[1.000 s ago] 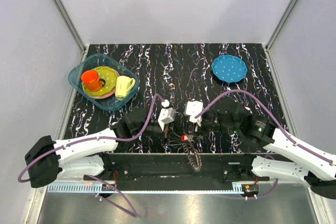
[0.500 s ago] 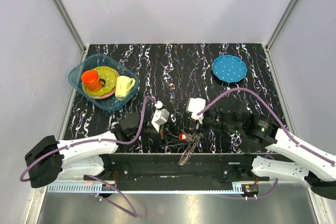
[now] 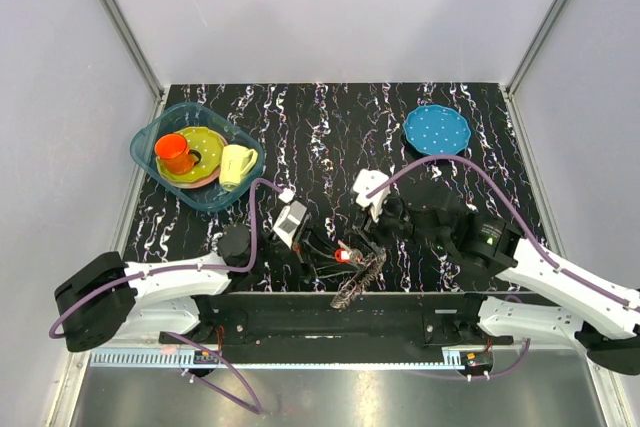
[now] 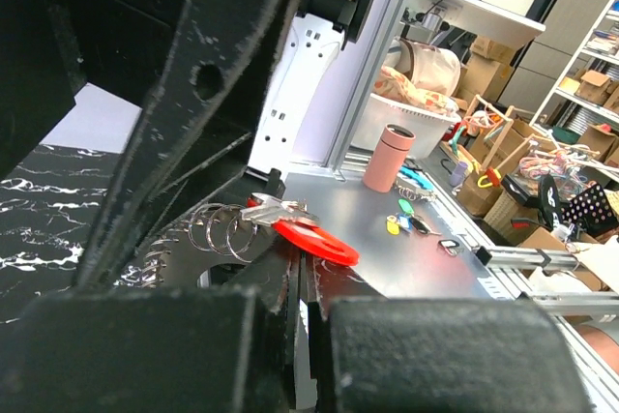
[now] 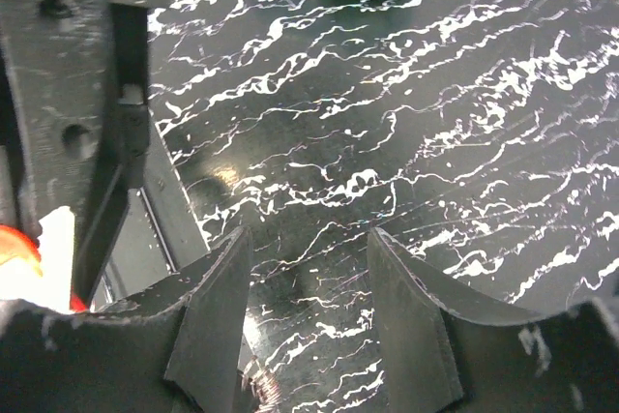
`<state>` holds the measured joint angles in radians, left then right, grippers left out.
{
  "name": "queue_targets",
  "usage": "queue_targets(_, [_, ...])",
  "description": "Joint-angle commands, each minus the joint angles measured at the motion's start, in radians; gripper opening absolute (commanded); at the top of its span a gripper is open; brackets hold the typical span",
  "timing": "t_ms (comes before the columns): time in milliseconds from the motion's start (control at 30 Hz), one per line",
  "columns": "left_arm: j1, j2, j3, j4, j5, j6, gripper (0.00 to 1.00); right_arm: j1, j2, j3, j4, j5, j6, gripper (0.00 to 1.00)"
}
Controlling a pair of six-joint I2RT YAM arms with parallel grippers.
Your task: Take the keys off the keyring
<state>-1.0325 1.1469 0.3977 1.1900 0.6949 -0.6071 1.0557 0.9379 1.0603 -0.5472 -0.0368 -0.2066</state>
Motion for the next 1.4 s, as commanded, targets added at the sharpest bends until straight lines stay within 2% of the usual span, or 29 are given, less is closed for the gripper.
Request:
queue_targets(0, [0.011,-0.030,-0.007,0.252,-0.046,-0.010,0.00,-0.003,-0.033,0.052,0.042,0.173,0.133,0.57])
queue_targets(133, [0.014,-0.038,-0.013,0.257,-0.055,-0.011,0.00,-0.003,-0.094,0.029,0.079,0.245,0.200,0.58])
queue_targets(233, [0.017,-0.049,-0.016,0.257,-0.060,-0.011,0.00,-0.003,-0.149,0.015,0.066,0.319,0.309,0.59])
queue_targets(300, [0.018,-0.053,-0.014,0.257,-0.064,-0.011,0.00,-0.002,-0.198,0.010,0.056,0.327,0.358,0.57])
queue_targets(400, [0.022,-0.064,-0.005,0.240,-0.061,-0.011,0.00,-0.003,-0.293,-0.023,0.073,0.229,0.407,0.53])
queue_targets(533, [0.022,-0.085,0.000,0.208,-0.063,0.001,0.00,-0.002,-0.434,-0.165,0.206,-0.034,0.473,0.43])
queue_targets(667, [0.023,-0.108,0.003,0.183,-0.066,0.009,0.00,-0.003,-0.528,-0.264,0.300,-0.178,0.544,0.39])
queue_targets(800, [0.022,-0.125,0.006,0.151,-0.069,0.021,0.00,-0.003,-0.528,-0.306,0.366,-0.222,0.601,0.37])
queue_targets(1000, [0.022,-0.141,0.013,0.102,-0.072,0.033,0.00,-0.002,-0.380,-0.253,0.372,-0.308,0.696,0.33])
queue_targets(1367, [0.023,-0.174,0.009,0.057,-0.080,0.053,0.00,-0.002,-0.363,-0.289,0.437,-0.293,0.704,0.25])
